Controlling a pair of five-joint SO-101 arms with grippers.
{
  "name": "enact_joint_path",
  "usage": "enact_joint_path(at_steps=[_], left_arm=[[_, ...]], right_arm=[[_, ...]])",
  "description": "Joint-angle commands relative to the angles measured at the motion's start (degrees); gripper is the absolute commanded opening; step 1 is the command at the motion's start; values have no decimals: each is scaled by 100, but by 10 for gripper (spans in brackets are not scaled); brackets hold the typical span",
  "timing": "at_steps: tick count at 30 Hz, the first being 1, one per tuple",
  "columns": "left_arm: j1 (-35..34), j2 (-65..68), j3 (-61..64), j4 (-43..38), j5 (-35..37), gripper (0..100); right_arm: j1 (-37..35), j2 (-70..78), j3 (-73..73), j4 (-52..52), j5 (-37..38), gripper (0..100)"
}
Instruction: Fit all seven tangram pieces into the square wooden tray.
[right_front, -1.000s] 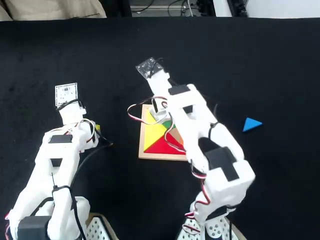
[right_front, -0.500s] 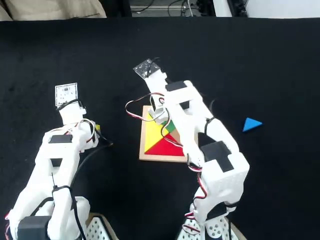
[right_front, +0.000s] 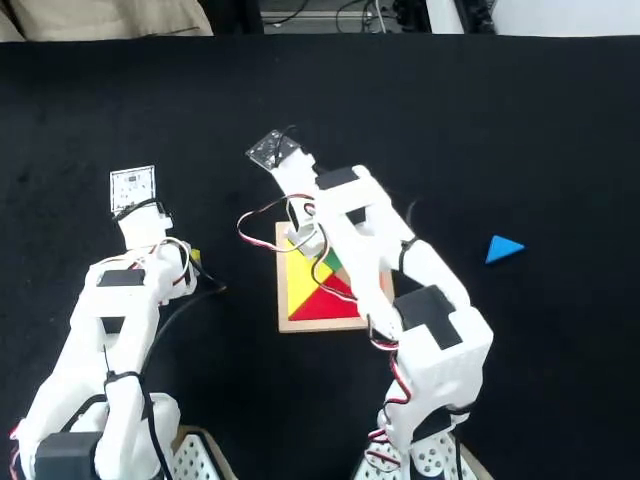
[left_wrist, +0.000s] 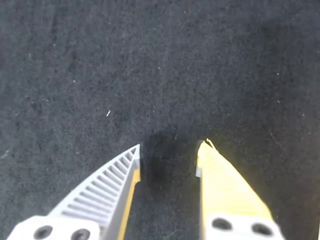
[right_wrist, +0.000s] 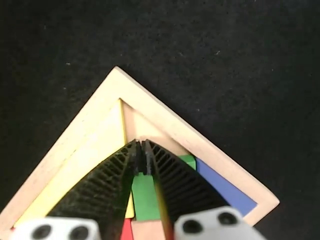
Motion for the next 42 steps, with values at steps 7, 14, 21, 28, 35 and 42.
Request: enact_joint_path(at_steps=[7, 14, 21, 28, 35, 42], left_arm=[[-4, 9, -215, -97, 26, 191], [-13, 9, -224, -97, 26, 191], [-31, 9, -207, -97, 26, 191], [-31, 9, -207, -97, 26, 191], [-40, 9, -207, -97, 26, 191], [-40, 9, -198, -97, 26, 191]], right_arm=[[-9, -787, 215, 26, -255, 11], [176, -2818, 1446, -105, -475, 11], [1705, -4365, 2264, 220, -325, 12], [3754, -3908, 2246, 211, 1415, 12], [5240, -3204, 2088, -545, 1609, 12], [5363, -1763, 1648, -941, 1609, 12]])
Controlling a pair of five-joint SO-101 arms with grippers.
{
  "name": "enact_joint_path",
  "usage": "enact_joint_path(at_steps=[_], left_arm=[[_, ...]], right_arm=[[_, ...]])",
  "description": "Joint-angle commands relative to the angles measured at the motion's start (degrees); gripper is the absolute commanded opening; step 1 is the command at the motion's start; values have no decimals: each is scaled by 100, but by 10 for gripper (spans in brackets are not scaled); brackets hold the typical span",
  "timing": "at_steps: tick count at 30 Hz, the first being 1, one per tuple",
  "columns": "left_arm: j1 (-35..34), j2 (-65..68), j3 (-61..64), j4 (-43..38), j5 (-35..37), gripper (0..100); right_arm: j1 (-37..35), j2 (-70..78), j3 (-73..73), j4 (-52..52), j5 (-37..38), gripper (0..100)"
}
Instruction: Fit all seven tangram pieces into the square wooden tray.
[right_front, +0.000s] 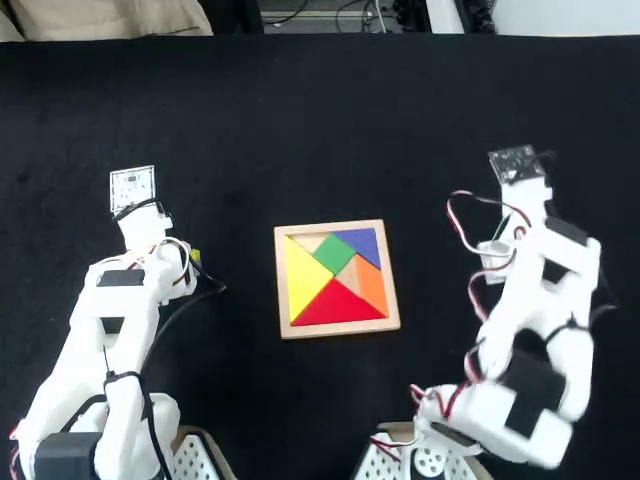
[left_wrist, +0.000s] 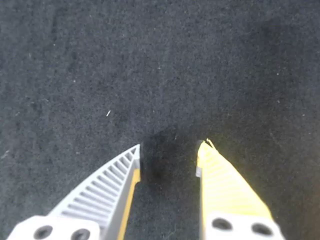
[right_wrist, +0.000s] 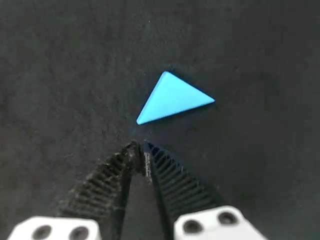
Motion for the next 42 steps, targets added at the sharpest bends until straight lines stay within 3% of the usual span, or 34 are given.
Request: enact_joint_path(at_steps=[1, 6, 12, 28, 42], left_arm=[[-40, 9, -198, -97, 26, 191], [-40, 9, -198, -97, 26, 191], [-31, 9, -207, -97, 26, 191], [4, 9, -198, -97, 26, 191], [4, 9, -207, -97, 26, 191]], right_arm=[[290, 523, -708, -176, 0, 12], [818, 1446, -1745, -141, -229, 12], [791, 2527, -2607, -141, -273, 12], [-642, 2826, -3336, -105, -1116, 11], [-1292, 2835, -3565, 686, -949, 11]])
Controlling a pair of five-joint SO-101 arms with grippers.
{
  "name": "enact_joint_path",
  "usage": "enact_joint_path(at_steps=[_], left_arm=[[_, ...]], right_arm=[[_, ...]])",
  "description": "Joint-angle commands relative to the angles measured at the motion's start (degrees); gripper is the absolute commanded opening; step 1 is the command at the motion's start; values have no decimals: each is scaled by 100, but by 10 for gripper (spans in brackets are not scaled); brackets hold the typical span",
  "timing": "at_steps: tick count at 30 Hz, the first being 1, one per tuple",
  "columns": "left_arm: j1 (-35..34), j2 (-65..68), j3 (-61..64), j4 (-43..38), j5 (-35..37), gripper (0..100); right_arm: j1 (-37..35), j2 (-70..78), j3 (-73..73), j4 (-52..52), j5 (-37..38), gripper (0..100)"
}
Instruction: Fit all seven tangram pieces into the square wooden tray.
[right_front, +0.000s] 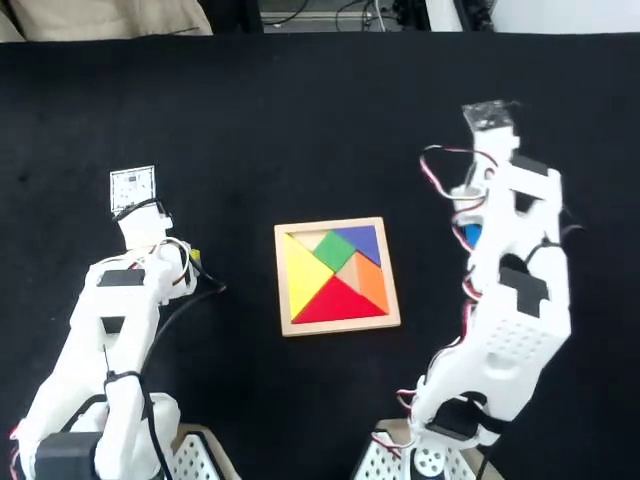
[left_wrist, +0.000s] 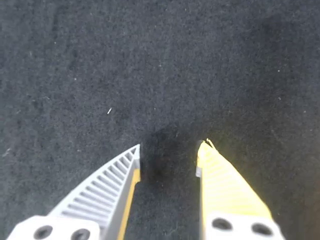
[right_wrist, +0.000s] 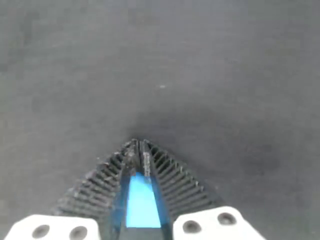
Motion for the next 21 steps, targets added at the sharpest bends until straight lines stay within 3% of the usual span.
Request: enact_joint_path(at_steps=[1, 9, 11, 15, 21], left_arm=[[4, 9, -207, -97, 26, 191], [4, 9, -207, -97, 26, 191], [4, 9, -215, -97, 26, 191], [4, 9, -215, -97, 26, 191], [4, 9, -198, -97, 26, 191]], right_arm=[[-185, -92, -286, 273, 62, 11], [782, -1851, 233, 492, 123, 11], [791, -2360, 787, 492, 756, 11], [475, -2923, 2062, 492, 2743, 11], [448, -3037, 2527, 396, 3727, 41]])
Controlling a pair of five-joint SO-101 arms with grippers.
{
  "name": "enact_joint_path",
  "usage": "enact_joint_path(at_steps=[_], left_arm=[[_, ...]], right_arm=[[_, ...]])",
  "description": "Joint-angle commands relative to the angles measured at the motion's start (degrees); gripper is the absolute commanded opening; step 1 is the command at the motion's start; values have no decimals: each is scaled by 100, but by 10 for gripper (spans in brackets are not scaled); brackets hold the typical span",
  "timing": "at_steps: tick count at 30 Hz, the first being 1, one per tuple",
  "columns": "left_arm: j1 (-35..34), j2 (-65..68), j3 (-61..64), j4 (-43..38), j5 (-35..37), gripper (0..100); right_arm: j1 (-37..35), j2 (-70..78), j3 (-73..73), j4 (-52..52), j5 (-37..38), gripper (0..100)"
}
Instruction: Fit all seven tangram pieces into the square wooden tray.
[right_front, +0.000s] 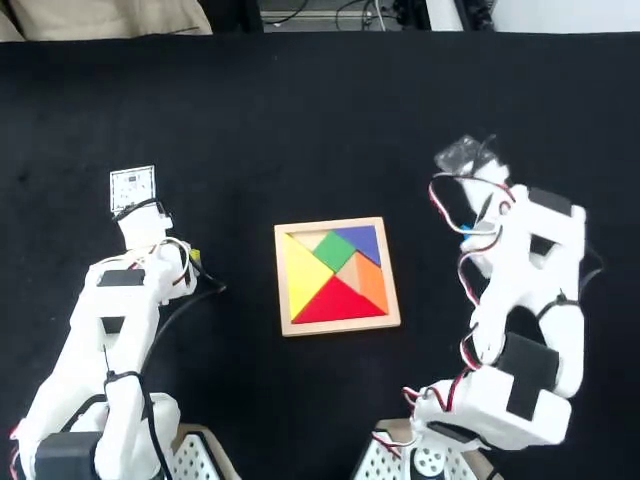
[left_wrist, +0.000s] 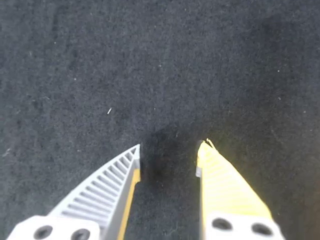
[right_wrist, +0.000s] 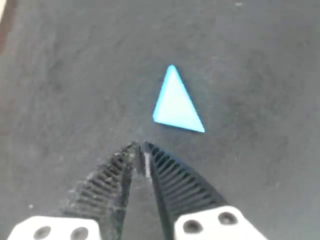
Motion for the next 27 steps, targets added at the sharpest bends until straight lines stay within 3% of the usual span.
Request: enact_joint_path(at_steps=[1, 6, 15, 27], left_arm=[[4, 9, -198, -97, 26, 191], [-4, 9, -198, -97, 26, 191], [-4, 9, -207, -105, 26, 191], [-4, 9, -215, -105, 26, 191]], right_arm=[[-70, -286, 31, 18, 695, 78], [-105, -286, -4, -237, 835, 279], [-193, 136, -13, -651, 1591, 265], [-369, 822, -92, -941, 1609, 262]])
